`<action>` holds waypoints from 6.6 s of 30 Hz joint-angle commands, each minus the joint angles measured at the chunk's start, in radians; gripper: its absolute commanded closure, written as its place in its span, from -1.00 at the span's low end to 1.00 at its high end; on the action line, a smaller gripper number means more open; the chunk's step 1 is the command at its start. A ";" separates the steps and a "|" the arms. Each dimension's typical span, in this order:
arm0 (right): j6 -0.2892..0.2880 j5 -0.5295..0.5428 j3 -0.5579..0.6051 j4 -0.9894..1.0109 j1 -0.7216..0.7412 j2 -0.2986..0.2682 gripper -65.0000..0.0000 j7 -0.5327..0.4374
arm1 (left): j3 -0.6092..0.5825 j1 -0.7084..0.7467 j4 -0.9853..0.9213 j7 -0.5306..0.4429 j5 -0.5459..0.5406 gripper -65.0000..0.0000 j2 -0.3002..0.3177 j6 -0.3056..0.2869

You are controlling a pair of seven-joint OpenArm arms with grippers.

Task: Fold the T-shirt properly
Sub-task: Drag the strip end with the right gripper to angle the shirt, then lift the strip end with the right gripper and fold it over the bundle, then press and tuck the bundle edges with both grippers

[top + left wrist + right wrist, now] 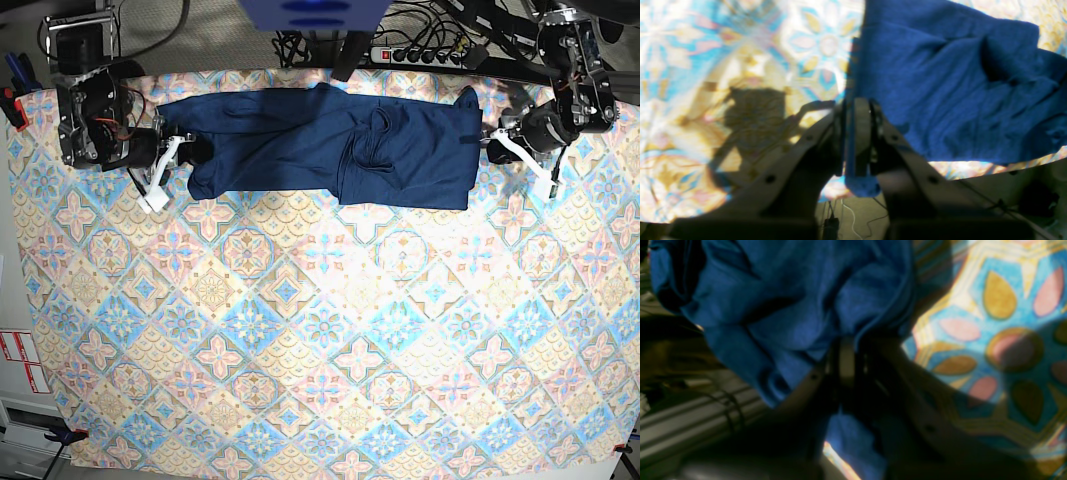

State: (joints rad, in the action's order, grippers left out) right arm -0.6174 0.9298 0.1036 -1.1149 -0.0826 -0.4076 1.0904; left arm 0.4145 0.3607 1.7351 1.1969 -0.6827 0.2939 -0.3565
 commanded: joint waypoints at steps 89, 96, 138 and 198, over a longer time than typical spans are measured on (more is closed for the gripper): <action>0.018 -0.033 0.425 -0.440 0.327 0.115 0.37 0.095 | -0.115 -0.028 0.039 -0.009 -0.105 0.88 -0.058 -0.005; 0.020 -0.197 0.428 -0.431 0.309 0.068 0.56 0.060 | -0.185 -0.032 0.105 -0.009 -0.105 0.88 -0.061 -0.005; 0.020 -0.484 0.483 -0.351 0.320 0.237 0.75 0.056 | -0.400 -0.025 0.115 -0.012 -0.099 0.88 -0.084 -0.005; 0.018 -0.484 0.562 -0.067 0.381 0.398 0.74 -0.069 | -0.342 0.045 -0.001 -0.090 0.183 0.98 -0.121 0.004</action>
State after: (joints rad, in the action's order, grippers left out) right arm -0.5938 0.4271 0.6659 -1.1667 0.2741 -0.0189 1.0355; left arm 0.0780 0.4065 1.7187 1.1149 -0.4839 0.1680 -0.3447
